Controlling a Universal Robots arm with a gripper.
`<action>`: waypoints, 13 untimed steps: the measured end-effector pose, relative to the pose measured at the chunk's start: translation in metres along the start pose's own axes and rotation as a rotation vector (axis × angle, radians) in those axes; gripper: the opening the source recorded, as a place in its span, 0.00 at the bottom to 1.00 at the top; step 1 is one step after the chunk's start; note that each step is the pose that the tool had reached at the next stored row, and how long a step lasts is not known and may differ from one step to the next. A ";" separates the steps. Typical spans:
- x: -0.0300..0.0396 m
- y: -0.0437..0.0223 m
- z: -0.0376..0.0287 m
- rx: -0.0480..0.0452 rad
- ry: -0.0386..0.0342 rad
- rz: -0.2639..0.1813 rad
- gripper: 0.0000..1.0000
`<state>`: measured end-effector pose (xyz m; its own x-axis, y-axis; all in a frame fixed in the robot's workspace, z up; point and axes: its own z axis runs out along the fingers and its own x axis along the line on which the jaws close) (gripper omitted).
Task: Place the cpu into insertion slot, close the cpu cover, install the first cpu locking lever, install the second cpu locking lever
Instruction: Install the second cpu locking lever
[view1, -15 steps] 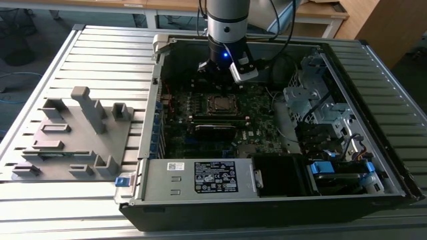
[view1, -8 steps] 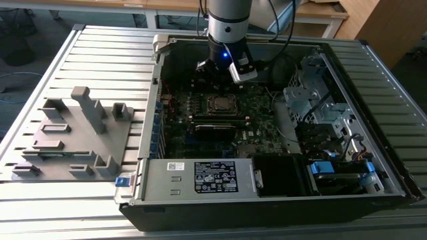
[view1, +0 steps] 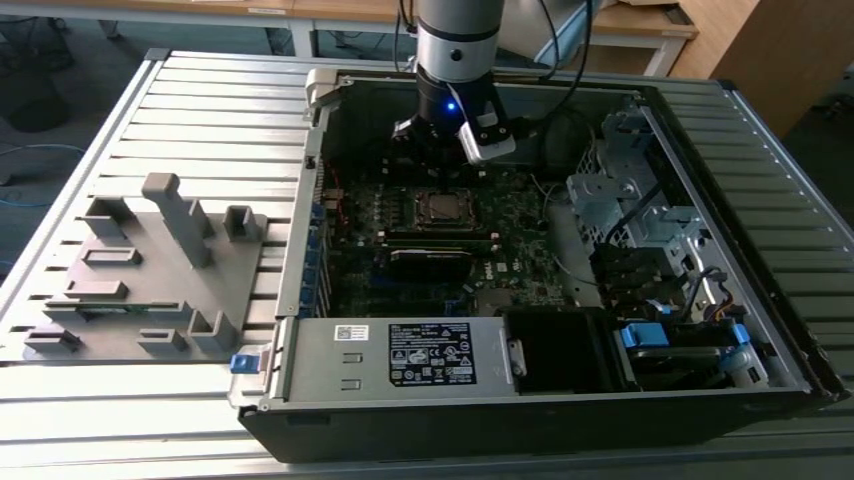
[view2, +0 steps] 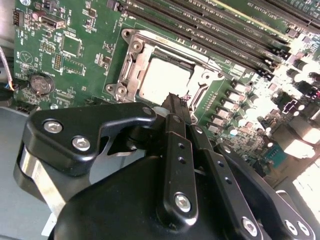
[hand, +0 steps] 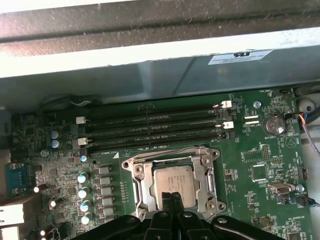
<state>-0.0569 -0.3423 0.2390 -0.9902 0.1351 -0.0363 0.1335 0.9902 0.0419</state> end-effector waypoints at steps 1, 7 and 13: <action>0.0000 0.0000 0.0000 -0.0002 -0.0001 0.000 0.10; -0.0002 -0.0011 -0.0004 0.0003 0.0002 0.000 0.10; -0.0004 -0.0027 -0.0023 0.0002 0.0001 0.000 0.10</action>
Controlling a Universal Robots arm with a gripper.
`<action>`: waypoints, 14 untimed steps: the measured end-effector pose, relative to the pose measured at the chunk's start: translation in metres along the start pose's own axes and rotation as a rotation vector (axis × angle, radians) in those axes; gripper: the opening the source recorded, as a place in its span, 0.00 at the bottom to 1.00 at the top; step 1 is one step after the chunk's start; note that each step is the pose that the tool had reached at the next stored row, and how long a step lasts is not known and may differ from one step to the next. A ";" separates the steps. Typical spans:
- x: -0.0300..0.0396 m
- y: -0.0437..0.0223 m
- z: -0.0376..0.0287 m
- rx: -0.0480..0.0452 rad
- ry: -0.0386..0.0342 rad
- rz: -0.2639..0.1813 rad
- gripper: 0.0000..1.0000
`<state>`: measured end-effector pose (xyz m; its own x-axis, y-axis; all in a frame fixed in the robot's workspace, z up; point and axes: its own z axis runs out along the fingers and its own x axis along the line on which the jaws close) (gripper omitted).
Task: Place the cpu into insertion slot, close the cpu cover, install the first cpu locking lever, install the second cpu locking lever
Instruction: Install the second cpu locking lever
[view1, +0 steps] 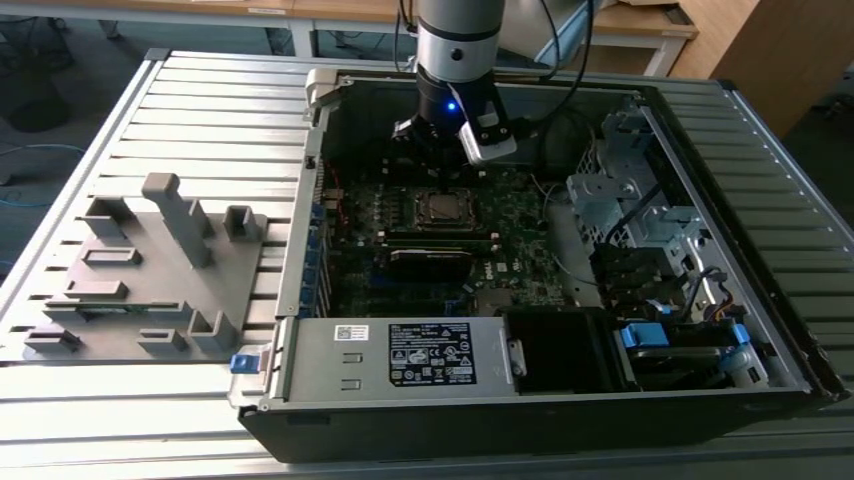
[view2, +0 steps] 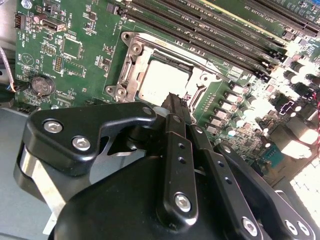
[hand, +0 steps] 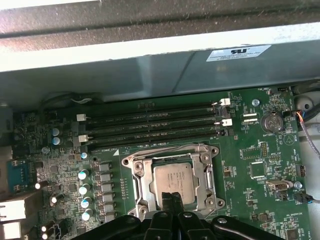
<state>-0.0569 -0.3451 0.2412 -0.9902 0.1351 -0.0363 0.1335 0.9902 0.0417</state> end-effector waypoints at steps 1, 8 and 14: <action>0.0000 0.0000 0.0000 0.0000 0.0000 0.000 0.10; -0.0001 -0.0009 -0.0002 0.0004 0.0002 0.000 0.10; -0.0009 -0.0065 -0.0003 0.0000 0.0000 0.000 0.10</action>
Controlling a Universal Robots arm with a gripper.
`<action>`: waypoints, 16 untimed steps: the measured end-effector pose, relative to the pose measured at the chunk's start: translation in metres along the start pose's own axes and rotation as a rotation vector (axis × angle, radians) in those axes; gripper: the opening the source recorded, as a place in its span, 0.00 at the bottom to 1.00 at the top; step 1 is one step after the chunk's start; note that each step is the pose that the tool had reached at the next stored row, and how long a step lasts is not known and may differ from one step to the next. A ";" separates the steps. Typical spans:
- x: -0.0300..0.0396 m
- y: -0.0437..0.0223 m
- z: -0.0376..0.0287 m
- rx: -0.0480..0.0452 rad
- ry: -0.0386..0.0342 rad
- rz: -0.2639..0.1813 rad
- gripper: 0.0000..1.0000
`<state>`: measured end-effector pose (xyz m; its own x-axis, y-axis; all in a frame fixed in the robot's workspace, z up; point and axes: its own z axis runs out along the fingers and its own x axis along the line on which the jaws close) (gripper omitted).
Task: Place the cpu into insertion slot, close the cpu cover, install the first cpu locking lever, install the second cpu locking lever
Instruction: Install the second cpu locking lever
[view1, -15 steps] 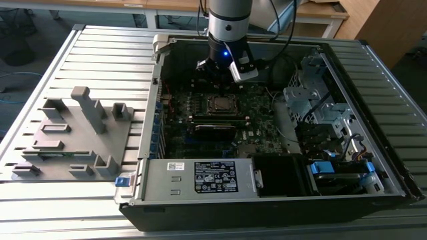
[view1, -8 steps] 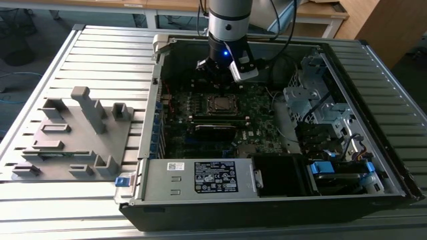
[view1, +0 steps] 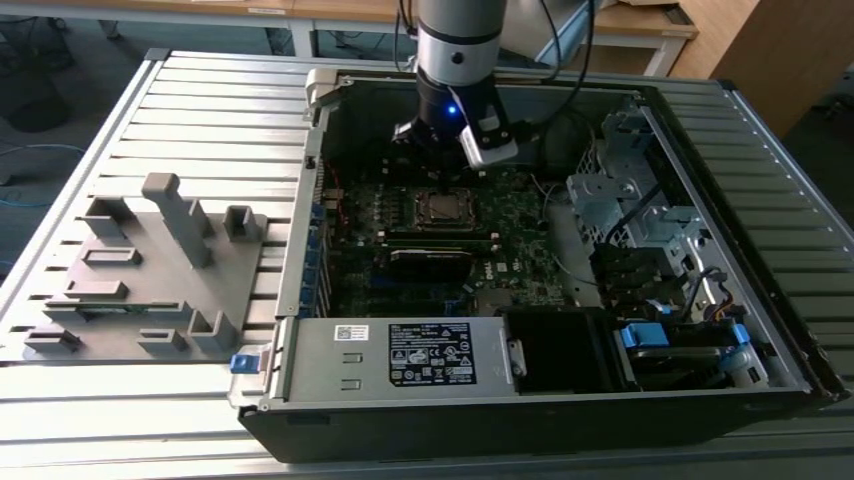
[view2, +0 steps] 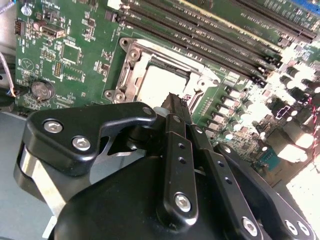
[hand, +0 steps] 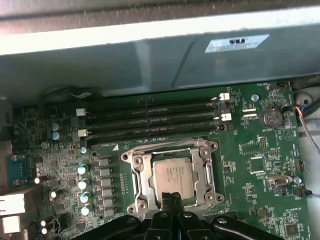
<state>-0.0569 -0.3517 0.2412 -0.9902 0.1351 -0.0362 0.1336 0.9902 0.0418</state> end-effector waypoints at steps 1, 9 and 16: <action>-0.0002 -0.0012 -0.0001 0.0000 0.0000 0.000 0.10; -0.0011 -0.0084 -0.0003 0.0000 0.0000 0.000 0.10; -0.0019 -0.0141 -0.0005 0.0000 0.0000 0.000 0.10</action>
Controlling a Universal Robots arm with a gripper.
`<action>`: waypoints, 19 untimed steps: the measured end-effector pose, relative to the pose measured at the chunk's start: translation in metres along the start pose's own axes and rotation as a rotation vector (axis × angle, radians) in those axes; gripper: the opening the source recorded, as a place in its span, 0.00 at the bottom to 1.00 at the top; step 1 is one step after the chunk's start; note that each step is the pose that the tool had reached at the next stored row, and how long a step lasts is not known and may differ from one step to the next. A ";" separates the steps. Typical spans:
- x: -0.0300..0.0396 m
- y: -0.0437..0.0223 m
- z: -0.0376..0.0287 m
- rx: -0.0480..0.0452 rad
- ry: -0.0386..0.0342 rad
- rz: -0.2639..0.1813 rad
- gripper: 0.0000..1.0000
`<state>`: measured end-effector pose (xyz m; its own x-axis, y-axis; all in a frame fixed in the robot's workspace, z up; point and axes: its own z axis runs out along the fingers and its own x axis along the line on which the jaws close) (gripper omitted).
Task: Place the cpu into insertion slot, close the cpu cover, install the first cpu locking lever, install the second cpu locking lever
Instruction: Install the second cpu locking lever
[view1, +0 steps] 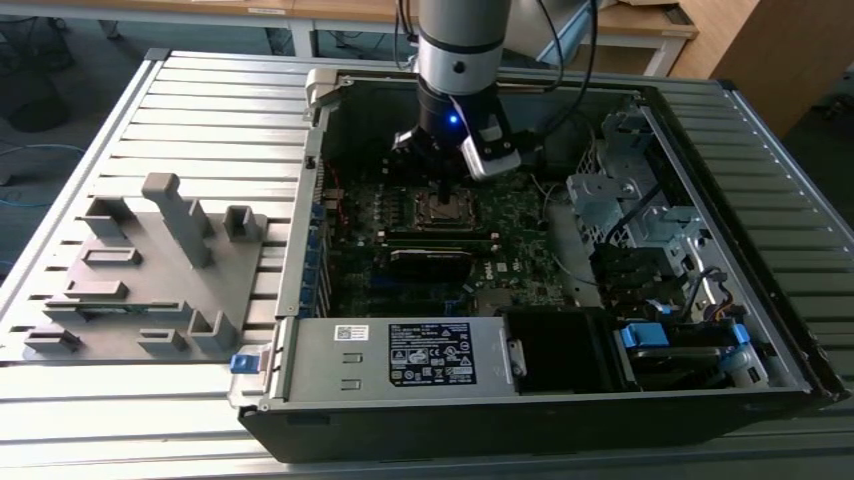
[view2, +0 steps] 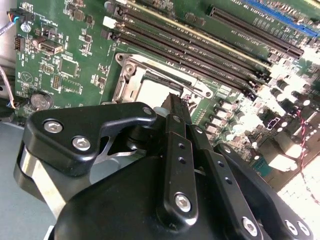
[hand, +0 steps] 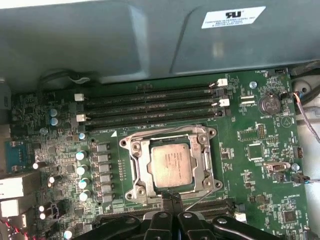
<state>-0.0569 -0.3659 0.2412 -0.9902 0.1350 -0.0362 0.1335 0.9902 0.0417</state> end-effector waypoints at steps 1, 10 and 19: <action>-0.0001 -0.0008 0.0000 0.0000 0.0000 0.000 0.10; -0.0011 -0.0085 -0.0003 -0.0001 0.0000 0.000 0.10; 0.0008 -0.0116 0.0017 0.0001 -0.0001 0.000 0.10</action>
<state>-0.0591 -0.3772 0.2390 -0.9902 0.1351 -0.0364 0.1336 0.9902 0.0416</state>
